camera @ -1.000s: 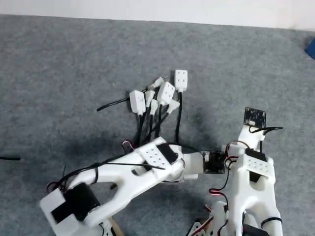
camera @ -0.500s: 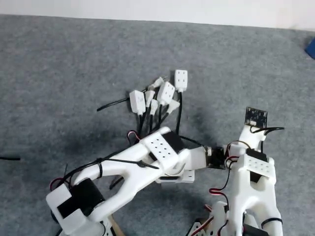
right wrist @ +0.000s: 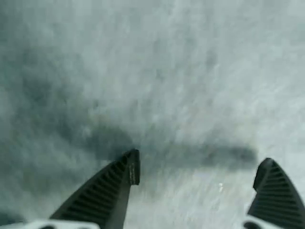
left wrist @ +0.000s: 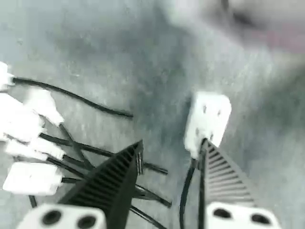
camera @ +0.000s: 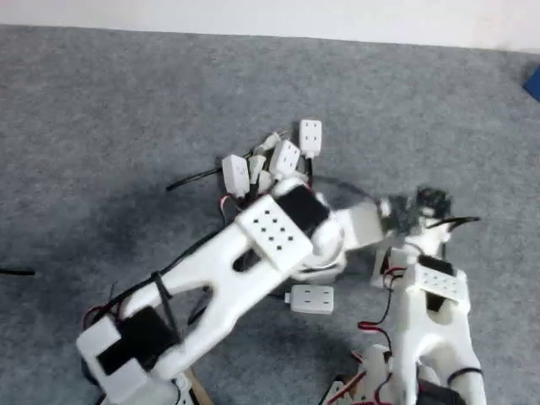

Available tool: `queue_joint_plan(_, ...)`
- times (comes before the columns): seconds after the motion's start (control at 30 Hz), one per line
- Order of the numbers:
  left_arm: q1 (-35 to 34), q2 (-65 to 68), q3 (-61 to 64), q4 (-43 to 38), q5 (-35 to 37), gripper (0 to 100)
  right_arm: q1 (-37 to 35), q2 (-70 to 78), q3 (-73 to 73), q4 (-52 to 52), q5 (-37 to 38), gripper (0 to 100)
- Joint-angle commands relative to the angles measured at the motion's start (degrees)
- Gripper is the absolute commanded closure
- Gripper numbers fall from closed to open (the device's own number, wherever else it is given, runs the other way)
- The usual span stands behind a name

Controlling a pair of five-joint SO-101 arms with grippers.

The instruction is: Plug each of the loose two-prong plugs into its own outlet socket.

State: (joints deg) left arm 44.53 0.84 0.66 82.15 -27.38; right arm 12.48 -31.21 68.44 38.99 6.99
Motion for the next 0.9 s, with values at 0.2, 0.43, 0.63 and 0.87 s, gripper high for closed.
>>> queue_joint_plan(0.2,-23.3,-1.2,-6.1,-4.2,6.9,80,0.0,-0.8,-0.9,1.4,0.7,62.8)
queue_joint_plan(0.43,-42.5,-0.7,-6.1,-3.8,15.0,80,-5.4,-0.8,-15.7,13.1,0.4,62.8)
queue_joint_plan(0.63,-53.8,-0.7,7.7,-6.5,20.2,80,-19.8,4.9,-45.9,31.2,-0.4,62.8)
queue_joint_plan(0.87,-55.8,-1.2,31.2,-28.9,22.2,80,-28.9,34.1,-75.6,40.4,-4.0,62.8)
